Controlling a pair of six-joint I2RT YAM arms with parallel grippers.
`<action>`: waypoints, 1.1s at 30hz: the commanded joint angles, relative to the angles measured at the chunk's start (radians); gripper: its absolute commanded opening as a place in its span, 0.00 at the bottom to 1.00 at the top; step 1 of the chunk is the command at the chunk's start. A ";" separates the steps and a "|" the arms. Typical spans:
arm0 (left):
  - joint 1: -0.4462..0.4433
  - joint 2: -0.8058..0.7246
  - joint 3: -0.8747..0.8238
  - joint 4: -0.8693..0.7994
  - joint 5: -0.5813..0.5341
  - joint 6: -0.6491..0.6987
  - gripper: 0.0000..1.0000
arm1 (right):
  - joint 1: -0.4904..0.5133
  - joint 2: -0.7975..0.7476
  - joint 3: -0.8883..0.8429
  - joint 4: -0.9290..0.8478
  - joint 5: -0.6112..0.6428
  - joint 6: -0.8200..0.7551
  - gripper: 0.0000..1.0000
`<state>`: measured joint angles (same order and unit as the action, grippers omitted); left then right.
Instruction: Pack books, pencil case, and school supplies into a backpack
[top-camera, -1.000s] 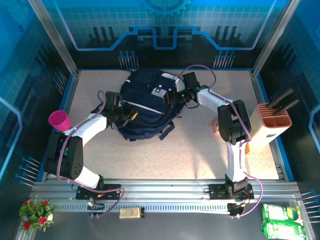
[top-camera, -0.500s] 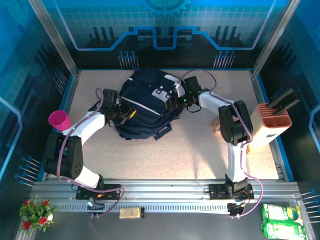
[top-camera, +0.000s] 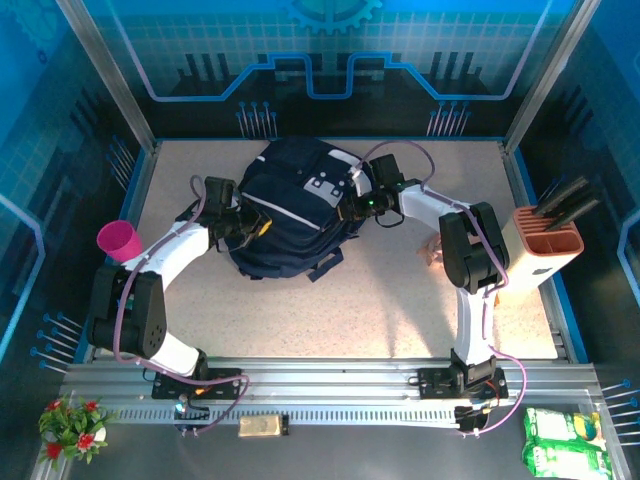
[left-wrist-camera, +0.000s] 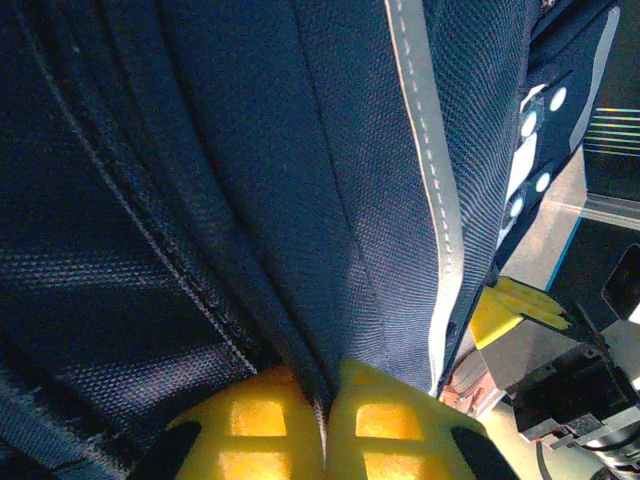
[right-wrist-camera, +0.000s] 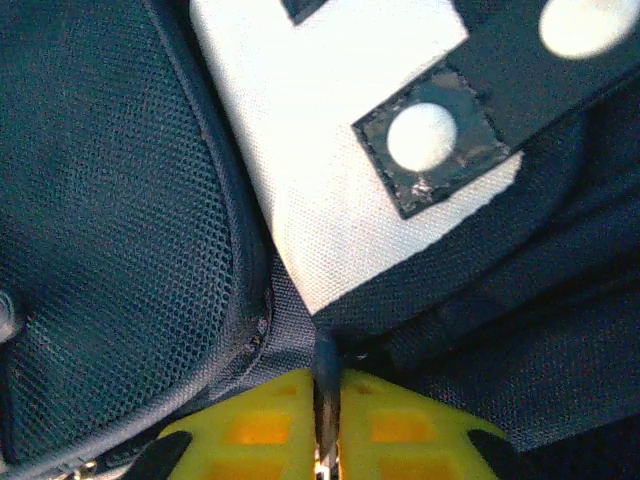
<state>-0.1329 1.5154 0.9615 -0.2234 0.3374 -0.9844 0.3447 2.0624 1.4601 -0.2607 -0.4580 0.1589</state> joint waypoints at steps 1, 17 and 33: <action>0.001 -0.018 0.044 0.036 0.037 0.028 0.00 | 0.001 -0.041 -0.012 0.016 0.018 0.009 0.02; -0.007 0.066 0.037 0.240 0.063 -0.163 0.00 | 0.136 -0.313 -0.275 0.262 0.013 0.064 0.00; -0.081 0.118 0.029 0.401 -0.043 -0.339 0.00 | 0.420 -0.263 -0.265 0.360 0.257 0.023 0.02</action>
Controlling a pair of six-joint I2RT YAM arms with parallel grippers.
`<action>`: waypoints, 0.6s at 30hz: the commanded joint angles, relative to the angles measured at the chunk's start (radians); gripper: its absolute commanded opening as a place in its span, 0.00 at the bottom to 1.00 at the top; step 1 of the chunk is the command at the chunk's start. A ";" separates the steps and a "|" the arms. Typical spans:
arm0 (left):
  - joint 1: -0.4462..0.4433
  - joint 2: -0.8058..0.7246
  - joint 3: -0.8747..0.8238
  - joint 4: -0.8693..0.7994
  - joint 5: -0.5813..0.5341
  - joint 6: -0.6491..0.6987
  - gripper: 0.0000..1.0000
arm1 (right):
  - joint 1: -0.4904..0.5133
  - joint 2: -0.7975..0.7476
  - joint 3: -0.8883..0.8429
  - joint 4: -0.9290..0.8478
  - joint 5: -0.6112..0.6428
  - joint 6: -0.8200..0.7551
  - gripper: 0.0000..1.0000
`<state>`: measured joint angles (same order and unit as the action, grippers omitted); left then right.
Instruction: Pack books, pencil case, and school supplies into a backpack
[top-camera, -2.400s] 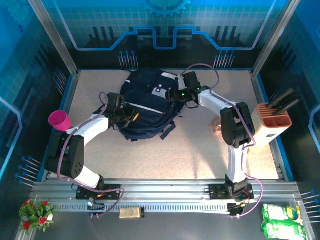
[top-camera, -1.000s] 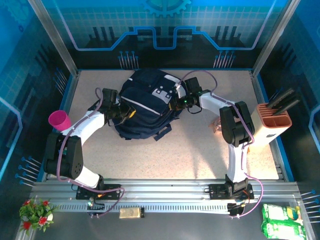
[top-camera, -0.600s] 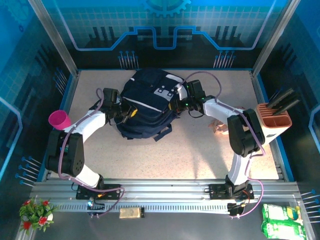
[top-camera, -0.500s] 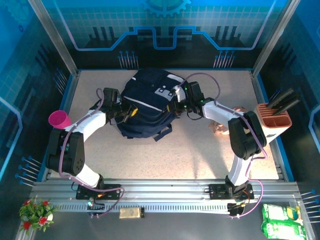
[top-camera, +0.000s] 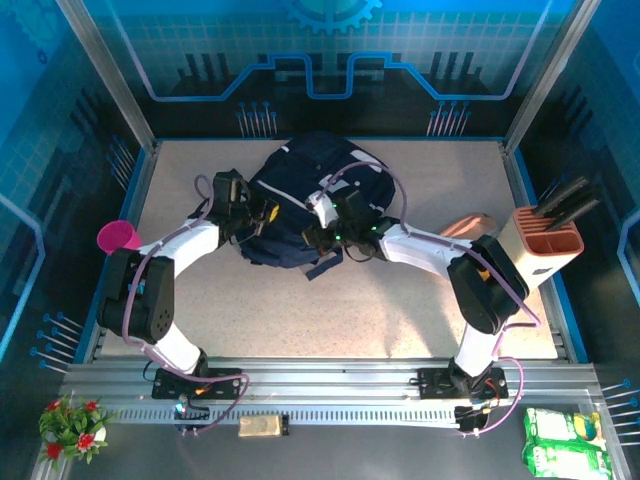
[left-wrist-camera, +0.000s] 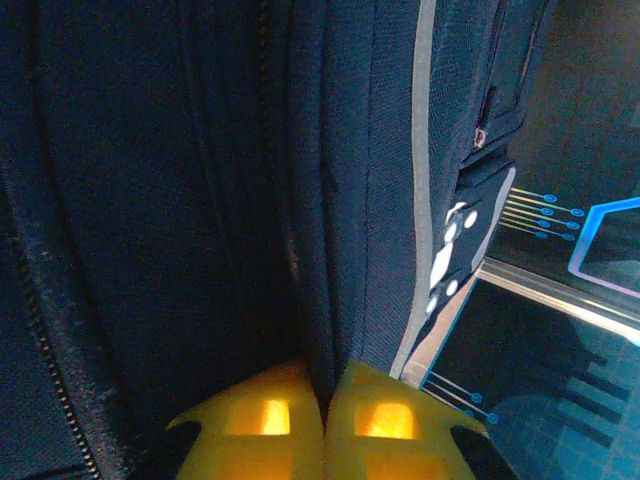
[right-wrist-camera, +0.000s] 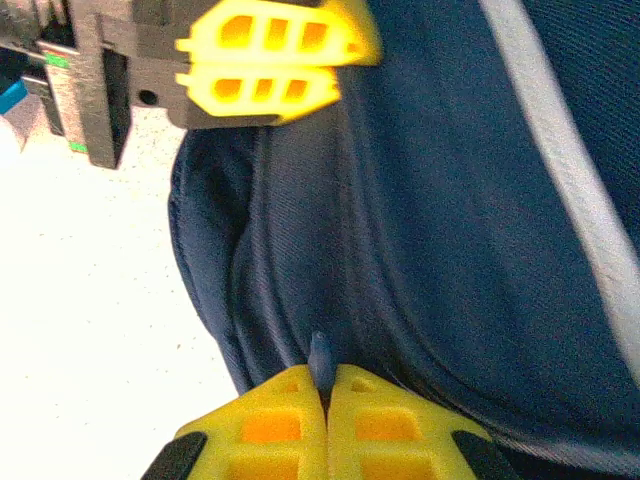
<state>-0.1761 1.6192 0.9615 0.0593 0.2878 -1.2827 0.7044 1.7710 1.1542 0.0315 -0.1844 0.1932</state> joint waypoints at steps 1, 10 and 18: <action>-0.040 0.016 0.029 0.121 0.008 -0.045 0.00 | 0.072 0.033 0.047 0.068 -0.002 -0.015 0.04; -0.040 0.006 0.022 0.114 0.020 -0.020 0.00 | 0.053 -0.113 -0.081 0.098 0.077 0.118 0.29; -0.049 0.009 0.032 0.074 0.068 0.047 0.00 | -0.037 -0.247 -0.178 0.004 0.092 0.416 0.46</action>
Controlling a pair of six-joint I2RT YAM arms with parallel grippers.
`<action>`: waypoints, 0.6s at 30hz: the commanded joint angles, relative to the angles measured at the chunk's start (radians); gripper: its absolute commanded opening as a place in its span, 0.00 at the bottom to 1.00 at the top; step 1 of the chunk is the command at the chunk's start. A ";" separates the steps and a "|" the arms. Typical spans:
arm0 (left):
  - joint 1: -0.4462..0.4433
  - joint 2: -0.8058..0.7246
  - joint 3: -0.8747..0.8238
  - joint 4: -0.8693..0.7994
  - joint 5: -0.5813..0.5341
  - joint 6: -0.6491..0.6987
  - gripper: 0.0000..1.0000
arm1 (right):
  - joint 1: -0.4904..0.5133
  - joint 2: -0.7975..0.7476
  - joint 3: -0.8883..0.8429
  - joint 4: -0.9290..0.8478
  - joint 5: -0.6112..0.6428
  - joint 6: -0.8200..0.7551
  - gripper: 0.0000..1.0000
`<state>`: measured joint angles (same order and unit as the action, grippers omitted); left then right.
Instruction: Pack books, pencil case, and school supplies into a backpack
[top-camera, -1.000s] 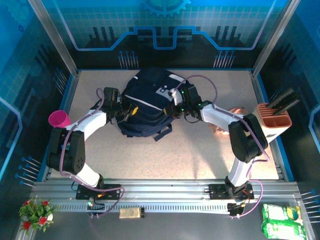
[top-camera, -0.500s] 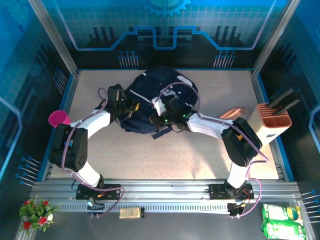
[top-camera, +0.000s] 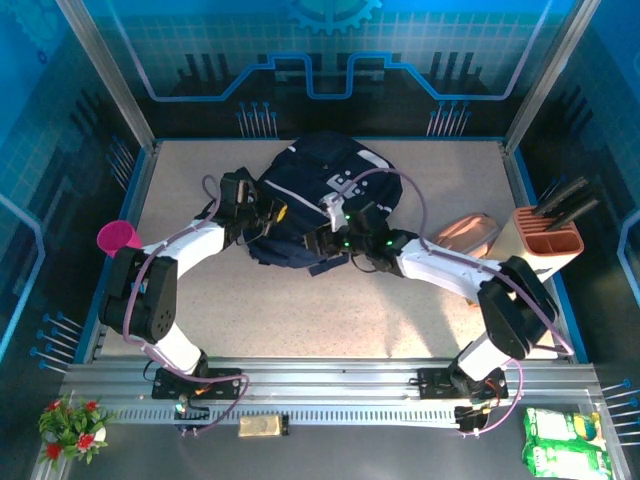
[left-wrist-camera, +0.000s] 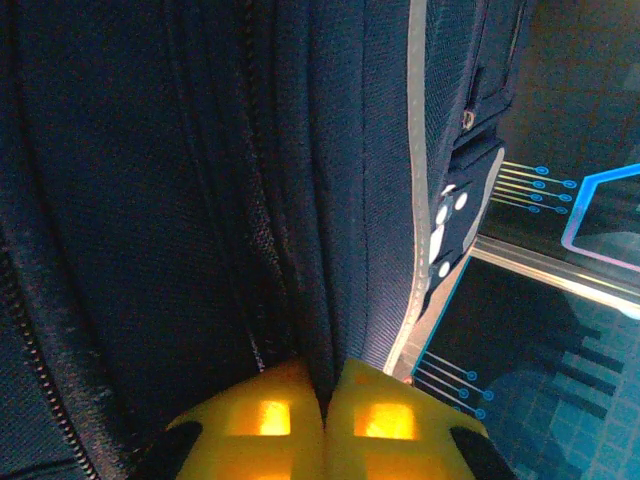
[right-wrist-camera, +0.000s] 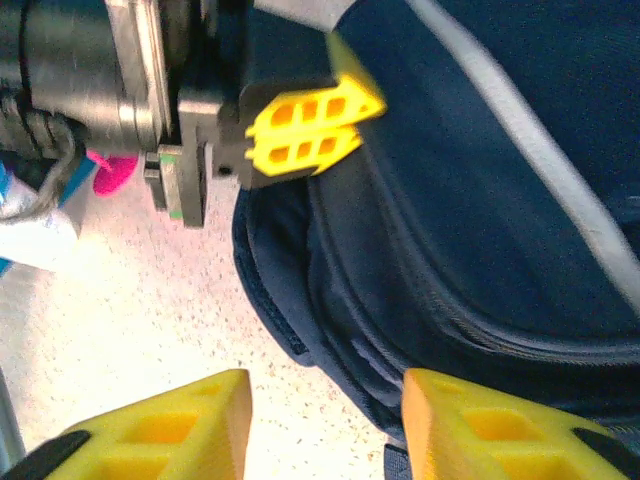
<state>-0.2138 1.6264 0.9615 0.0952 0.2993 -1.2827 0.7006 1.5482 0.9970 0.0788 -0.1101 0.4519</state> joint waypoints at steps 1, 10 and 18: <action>-0.013 0.001 0.035 0.034 0.060 0.058 0.00 | -0.049 -0.025 -0.031 -0.049 0.014 0.209 0.47; -0.048 -0.003 0.033 0.038 0.099 0.104 0.00 | -0.172 0.024 -0.031 -0.052 -0.083 0.626 0.45; -0.076 -0.006 0.021 0.041 0.118 0.114 0.00 | -0.182 0.066 0.000 -0.008 -0.092 0.764 0.41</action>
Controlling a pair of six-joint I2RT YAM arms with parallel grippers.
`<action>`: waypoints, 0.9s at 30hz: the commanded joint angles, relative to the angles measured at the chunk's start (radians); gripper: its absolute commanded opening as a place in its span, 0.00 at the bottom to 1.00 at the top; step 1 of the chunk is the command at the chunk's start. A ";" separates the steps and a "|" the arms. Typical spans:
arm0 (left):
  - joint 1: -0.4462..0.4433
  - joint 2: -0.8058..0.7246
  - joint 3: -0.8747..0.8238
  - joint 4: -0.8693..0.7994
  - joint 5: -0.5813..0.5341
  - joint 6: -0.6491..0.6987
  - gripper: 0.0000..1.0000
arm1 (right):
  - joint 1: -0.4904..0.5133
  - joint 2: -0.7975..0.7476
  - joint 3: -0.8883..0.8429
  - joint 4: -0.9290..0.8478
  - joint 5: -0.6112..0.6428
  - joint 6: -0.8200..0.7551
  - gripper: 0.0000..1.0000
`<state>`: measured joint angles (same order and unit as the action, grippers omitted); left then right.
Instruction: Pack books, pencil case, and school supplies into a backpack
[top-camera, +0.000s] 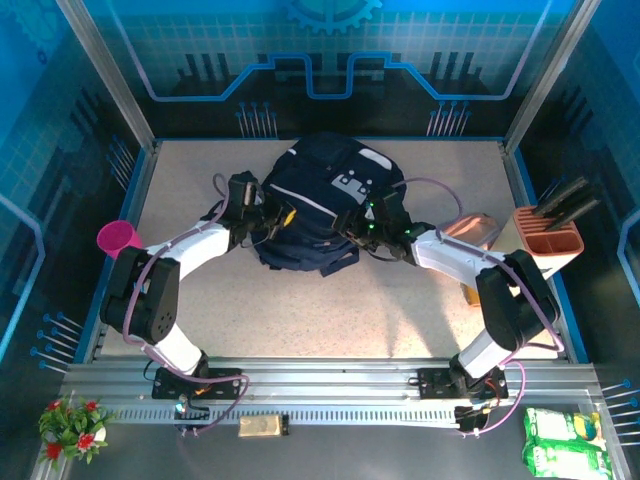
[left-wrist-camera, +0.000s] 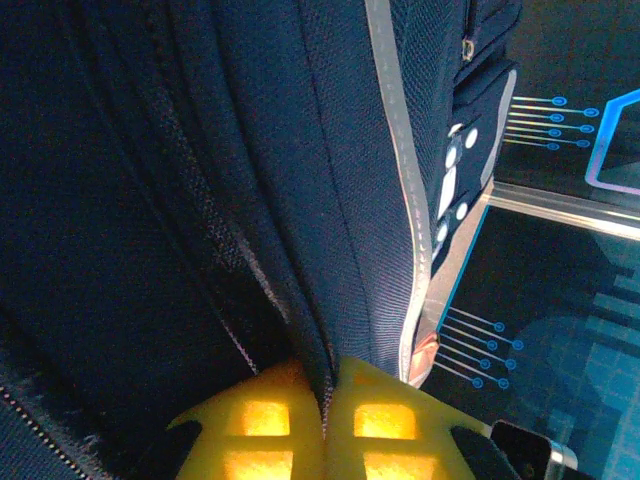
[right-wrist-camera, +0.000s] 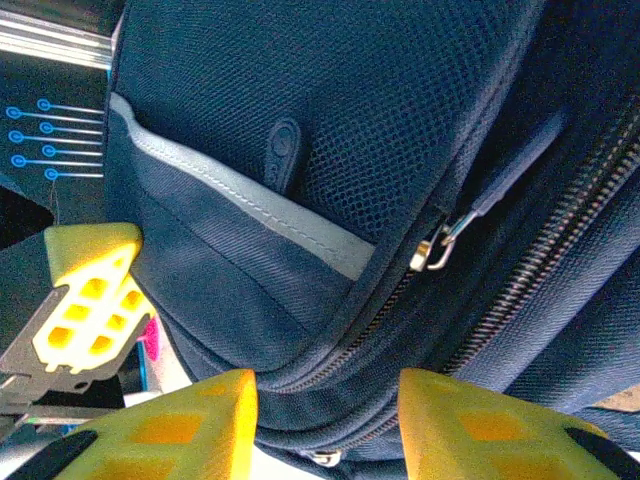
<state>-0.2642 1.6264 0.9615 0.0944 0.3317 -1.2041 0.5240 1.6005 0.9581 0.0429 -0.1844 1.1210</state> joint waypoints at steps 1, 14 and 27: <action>-0.028 -0.006 0.020 0.041 0.086 0.038 0.00 | -0.007 0.019 0.040 0.025 -0.019 0.109 0.41; -0.055 -0.054 0.004 -0.031 0.080 0.192 0.10 | -0.033 0.100 0.092 0.040 -0.049 0.143 0.24; -0.110 -0.309 -0.152 -0.165 -0.016 0.682 0.62 | -0.079 0.026 0.102 0.075 -0.061 0.079 0.06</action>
<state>-0.3466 1.3537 0.8516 -0.0490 0.3256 -0.6815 0.4709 1.6737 1.0126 0.0463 -0.2436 1.2373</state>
